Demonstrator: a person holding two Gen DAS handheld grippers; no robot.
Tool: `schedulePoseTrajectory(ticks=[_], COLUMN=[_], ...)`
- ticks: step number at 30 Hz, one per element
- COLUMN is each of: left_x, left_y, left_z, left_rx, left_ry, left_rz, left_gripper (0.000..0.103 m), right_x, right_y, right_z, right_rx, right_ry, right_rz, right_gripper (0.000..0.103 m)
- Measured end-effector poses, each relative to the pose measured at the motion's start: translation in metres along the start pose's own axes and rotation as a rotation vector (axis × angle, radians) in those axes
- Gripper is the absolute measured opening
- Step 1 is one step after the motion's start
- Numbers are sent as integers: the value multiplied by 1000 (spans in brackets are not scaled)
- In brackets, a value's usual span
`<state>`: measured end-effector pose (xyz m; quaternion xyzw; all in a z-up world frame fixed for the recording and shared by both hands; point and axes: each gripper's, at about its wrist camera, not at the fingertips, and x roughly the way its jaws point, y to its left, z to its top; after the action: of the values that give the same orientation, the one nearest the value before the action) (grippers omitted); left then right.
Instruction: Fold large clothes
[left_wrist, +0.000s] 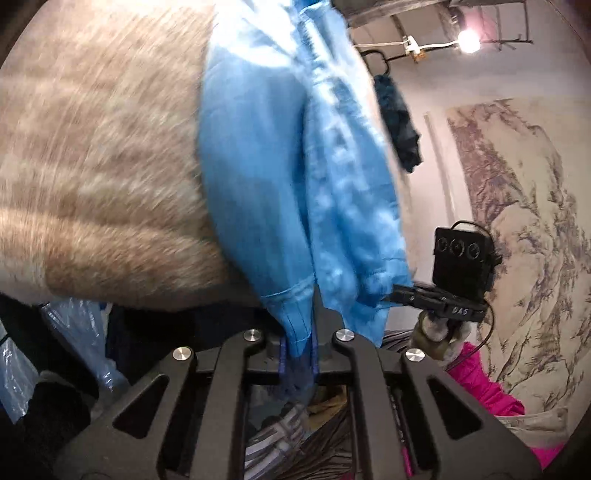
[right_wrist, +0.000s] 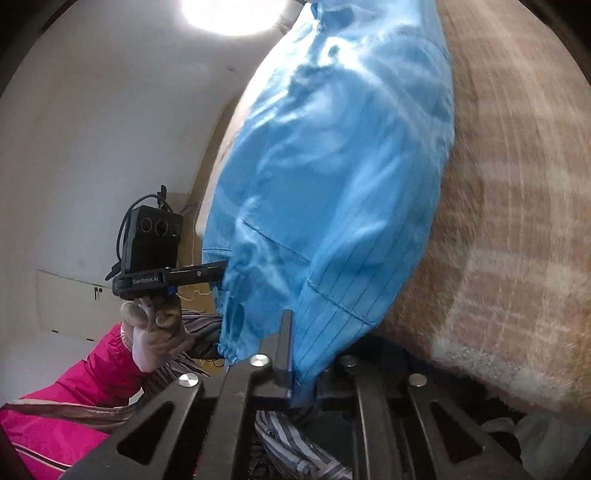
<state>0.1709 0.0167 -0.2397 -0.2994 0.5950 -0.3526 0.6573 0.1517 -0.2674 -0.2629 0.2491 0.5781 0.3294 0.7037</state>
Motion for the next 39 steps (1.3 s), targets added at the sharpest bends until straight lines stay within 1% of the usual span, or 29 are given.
schedulePoseTrajectory(ticks=[1, 4, 9, 13, 15, 16, 19, 22, 24, 26, 29, 31, 33, 35, 36, 37, 38, 39], left_x=[-2, -16, -28, -34, -35, -33, -31, -26, -19, -10, 1, 6, 11, 14, 15, 16, 16, 16], left_y=[-4, -21, -43, -57, -64, -67, -74, -68, -61, -54, -36, -28, -20, -17, -14, -12, -11, -9], left_z=[1, 11, 34, 63, 79, 85, 115, 145, 169, 186, 202, 209, 217, 221, 223, 225, 227, 229], left_rx=[0, 14, 33, 50, 53, 55, 58, 26, 13, 1, -36, -56, -74, -80, -87, -97, -108, -115], left_ry=[-10, -50, -91, -124, -143, -149, -175, -188, -202, -206, -214, -216, -215, -215, -215, -211, -204, -202], left_rz=[-16, -69, -110, -118, -124, -121, -116, -113, -81, -62, -44, -30, -22, -11, -6, -3, 3, 4], left_gripper=[5, 5, 5, 5, 5, 5, 5, 5, 5, 5, 5, 5, 5, 5, 5, 5, 7, 11], right_x=[0, -3, -21, -40, -48, -51, -55, -54, -49, -41, -31, -25, -20, -17, -16, -17, -18, -20], right_y=[3, 9, 24, 30, 30, 27, 25, 15, 3, -8, -28, -39, -47, -56, -59, -60, -62, -64], right_z=[1, 6, 30, 53, 70, 72, 101, 128, 147, 164, 184, 193, 200, 205, 205, 207, 207, 208], right_rx=[5, -22, -40, -57, -62, -63, -56, -26, 8, 40, 93, 116, 136, 161, 173, 181, 192, 204], right_ry=[4, -22, -75, -115, -138, -146, -181, -208, -227, -236, -240, -230, -221, -215, -215, -215, -213, -212], right_rz=[13, 23, 31, 27, 16, 15, 5, -6, -16, -28, -54, -86, -113, -118, -113, -110, -104, -87], right_gripper=[4, 3, 3, 3, 3, 3, 3, 3, 3, 3, 3, 3, 3, 3, 7, 7, 12, 23])
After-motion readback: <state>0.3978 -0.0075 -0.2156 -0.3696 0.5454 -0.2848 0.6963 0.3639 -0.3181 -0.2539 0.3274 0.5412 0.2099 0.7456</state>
